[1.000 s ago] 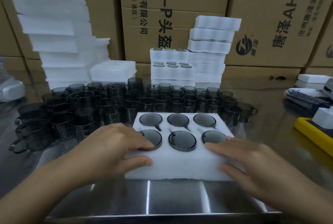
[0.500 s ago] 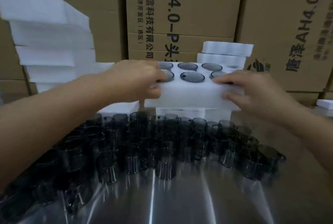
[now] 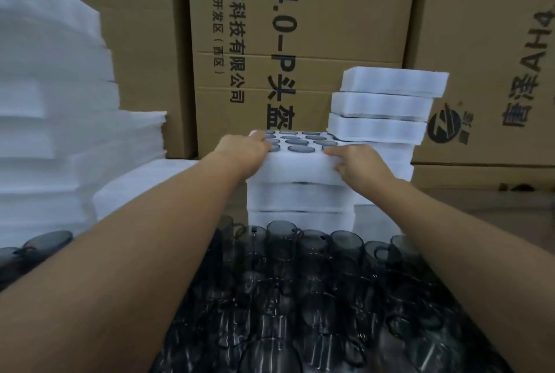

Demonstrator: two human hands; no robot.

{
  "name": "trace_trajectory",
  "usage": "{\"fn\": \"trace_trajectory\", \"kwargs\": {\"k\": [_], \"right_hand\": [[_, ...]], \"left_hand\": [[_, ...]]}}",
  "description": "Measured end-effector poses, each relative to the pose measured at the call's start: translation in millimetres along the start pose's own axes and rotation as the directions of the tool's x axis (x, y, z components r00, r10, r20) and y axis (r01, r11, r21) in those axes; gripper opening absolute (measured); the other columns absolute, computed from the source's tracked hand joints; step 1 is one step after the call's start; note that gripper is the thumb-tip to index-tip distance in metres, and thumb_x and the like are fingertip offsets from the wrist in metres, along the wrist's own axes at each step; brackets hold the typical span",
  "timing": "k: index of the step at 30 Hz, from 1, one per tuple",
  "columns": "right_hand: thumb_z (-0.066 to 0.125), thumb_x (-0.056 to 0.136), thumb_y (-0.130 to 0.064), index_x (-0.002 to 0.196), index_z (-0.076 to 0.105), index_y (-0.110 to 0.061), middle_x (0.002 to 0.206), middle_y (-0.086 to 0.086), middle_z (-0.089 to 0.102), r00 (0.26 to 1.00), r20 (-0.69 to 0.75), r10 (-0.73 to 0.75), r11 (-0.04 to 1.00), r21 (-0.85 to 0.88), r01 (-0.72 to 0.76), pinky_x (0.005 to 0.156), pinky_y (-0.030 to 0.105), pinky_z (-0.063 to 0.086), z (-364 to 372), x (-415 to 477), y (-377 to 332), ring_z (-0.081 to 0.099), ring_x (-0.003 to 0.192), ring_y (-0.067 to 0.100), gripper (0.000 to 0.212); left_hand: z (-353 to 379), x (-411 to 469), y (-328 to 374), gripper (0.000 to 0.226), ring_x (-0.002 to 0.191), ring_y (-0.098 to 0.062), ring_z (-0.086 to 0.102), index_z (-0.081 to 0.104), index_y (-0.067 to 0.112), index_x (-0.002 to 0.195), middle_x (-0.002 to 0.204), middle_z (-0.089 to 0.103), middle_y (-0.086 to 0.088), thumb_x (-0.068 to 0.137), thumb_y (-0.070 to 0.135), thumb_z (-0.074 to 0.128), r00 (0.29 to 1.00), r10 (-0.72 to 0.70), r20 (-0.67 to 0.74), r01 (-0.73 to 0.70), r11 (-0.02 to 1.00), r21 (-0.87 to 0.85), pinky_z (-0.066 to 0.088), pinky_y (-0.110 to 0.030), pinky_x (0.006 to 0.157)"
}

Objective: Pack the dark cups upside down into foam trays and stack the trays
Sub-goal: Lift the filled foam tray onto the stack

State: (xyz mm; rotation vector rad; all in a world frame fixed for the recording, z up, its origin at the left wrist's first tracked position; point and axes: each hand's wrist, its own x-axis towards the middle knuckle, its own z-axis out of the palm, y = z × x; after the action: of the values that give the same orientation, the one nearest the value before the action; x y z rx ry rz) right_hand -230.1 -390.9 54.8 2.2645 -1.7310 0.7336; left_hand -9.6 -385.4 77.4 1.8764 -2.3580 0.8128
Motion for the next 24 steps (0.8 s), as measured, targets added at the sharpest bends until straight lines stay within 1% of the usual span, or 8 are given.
{"fn": "trace_trajectory", "kwargs": {"k": [5,9,13,16,18,20,22,24], "right_hand": [[0.048,0.092,-0.003,0.132,0.059,-0.022,0.127,0.016,0.062,0.994,-0.109,0.02,0.999,0.053,-0.014,0.091,0.034,0.046,8,8,4,0.056,0.111,0.034,0.045],[0.045,0.094,-0.002,0.139,0.051,-0.022,0.138,0.012,0.054,0.997,-0.06,0.041,0.996,0.083,-0.036,0.1,0.033,0.041,11,-1,4,0.051,0.121,0.031,0.05],[0.04,0.094,-0.004,0.154,0.008,-0.028,0.162,0.004,0.004,0.977,0.201,0.076,0.982,-0.183,-0.039,0.117,0.047,0.005,2,-16,-8,0.006,0.148,0.026,0.072],[0.044,0.094,-0.008,0.152,-0.012,-0.029,0.158,0.002,-0.027,0.971,0.227,0.08,0.991,-0.121,-0.053,0.118,0.049,-0.002,-11,-46,-12,-0.014,0.147,0.027,0.083],[0.046,0.094,-0.01,0.153,-0.005,-0.027,0.158,0.003,-0.023,0.985,0.135,0.107,0.991,0.06,-0.116,0.119,0.046,0.005,-19,-70,-15,-0.006,0.148,0.028,0.08],[0.047,0.095,-0.014,0.153,0.008,-0.025,0.16,0.001,-0.013,0.989,0.056,0.134,0.969,0.203,-0.142,0.117,0.045,0.018,-27,-95,-20,0.004,0.147,0.029,0.071],[0.048,0.095,-0.017,0.151,0.019,-0.024,0.16,0.0,-0.002,0.992,0.017,0.121,0.967,0.224,-0.122,0.115,0.043,0.024,-31,-117,-27,0.011,0.145,0.026,0.064],[0.049,0.095,-0.021,0.148,0.026,-0.026,0.158,-0.001,0.008,0.998,0.007,0.068,0.981,0.181,-0.068,0.116,0.038,0.023,-32,-139,-35,0.014,0.143,0.023,0.058]], "left_hand": [[8,9,2,0.038,0.076,-0.026,0.047,0.045,0.01,0.128,0.124,0.041,-0.011,0.092,0.0,0.046,0.993,-0.027,-0.119,0.026,1.0,-0.01,0.029,-0.032,0.05],[21,1,16,0.039,0.092,-0.033,0.059,0.046,0.009,0.128,0.132,0.04,-0.009,0.091,-0.005,0.043,0.985,-0.119,-0.123,0.113,0.992,-0.056,0.035,-0.035,0.059],[28,-15,18,0.069,0.118,-0.032,0.051,0.005,0.016,0.153,0.16,0.007,0.0,0.095,0.0,0.038,0.998,-0.069,-0.003,0.064,0.934,-0.351,0.047,-0.041,0.089],[27,-42,-8,0.081,0.137,-0.029,0.035,-0.01,0.024,0.152,0.161,-0.014,0.003,0.096,0.024,0.048,0.984,-0.128,0.124,0.172,0.86,-0.481,0.037,-0.044,0.106],[30,-62,-35,0.074,0.131,-0.032,0.042,0.017,0.02,0.151,0.159,0.013,-0.008,0.091,0.04,0.055,0.931,-0.303,0.204,0.351,0.895,-0.274,0.041,-0.043,0.102],[31,-82,-56,0.036,0.103,-0.028,0.056,0.058,0.018,0.105,0.12,0.057,-0.006,0.082,0.046,0.059,0.876,-0.393,0.279,0.441,0.887,-0.135,0.046,-0.036,0.086],[32,-96,-65,0.019,0.077,-0.024,0.049,0.042,0.025,0.063,0.079,0.052,0.002,0.075,0.033,0.055,0.882,-0.352,0.315,0.413,0.898,-0.154,0.043,-0.03,0.072],[36,-106,-69,0.009,0.083,-0.025,0.053,0.052,0.021,0.073,0.087,0.056,0.0,0.081,0.02,0.048,0.873,-0.363,0.325,0.422,0.897,-0.13,0.046,-0.033,0.078]]}}
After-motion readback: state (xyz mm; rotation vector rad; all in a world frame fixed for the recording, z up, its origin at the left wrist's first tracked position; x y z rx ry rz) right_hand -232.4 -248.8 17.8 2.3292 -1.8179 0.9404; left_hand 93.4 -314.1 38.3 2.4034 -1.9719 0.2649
